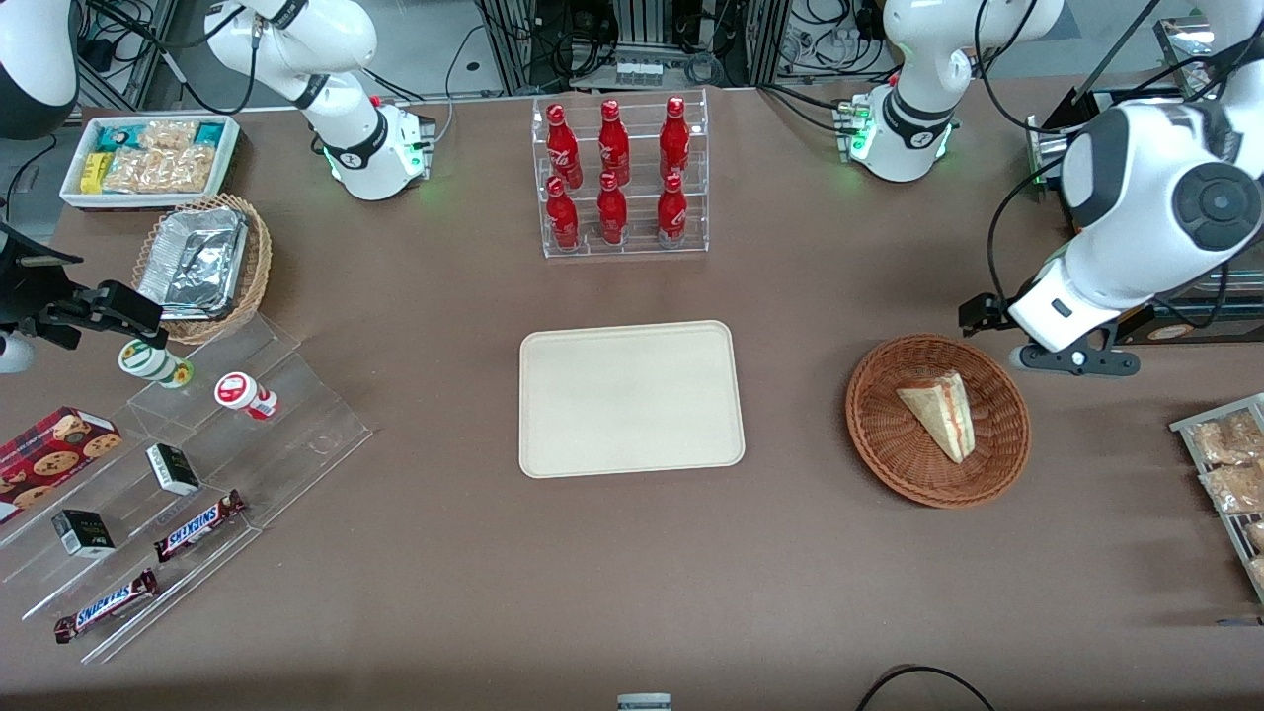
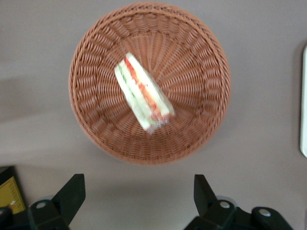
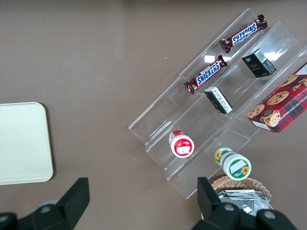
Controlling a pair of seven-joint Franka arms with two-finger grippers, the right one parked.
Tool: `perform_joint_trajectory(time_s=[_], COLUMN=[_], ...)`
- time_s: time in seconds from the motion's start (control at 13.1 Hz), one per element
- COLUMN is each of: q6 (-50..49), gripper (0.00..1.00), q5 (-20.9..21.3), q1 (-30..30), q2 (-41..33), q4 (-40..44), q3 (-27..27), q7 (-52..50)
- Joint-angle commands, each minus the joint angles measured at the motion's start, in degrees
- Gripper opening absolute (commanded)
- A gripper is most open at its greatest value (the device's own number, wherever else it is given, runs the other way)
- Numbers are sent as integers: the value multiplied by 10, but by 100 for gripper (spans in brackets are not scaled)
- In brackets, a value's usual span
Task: Place sandwich from basket to tray
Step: 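Move the left gripper over the wicker basket toward the sandwich, then lower the open left gripper around the wrapped sandwich in the basket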
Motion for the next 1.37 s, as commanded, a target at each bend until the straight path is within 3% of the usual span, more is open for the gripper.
perform_joint_trajectory(time_s=[0.0,0.23,0.53,1.3], q6=[71,92,135,199], gripper=[100,100,100,100], q5=[-1,-1,-1,6], q1=[5,4,1,-1], q2=[-12,-5,31,121], q4=[-48,-48,-48,-41], q3=[-4,-4,-5,-5], q7=[-54,-136,-364,-375])
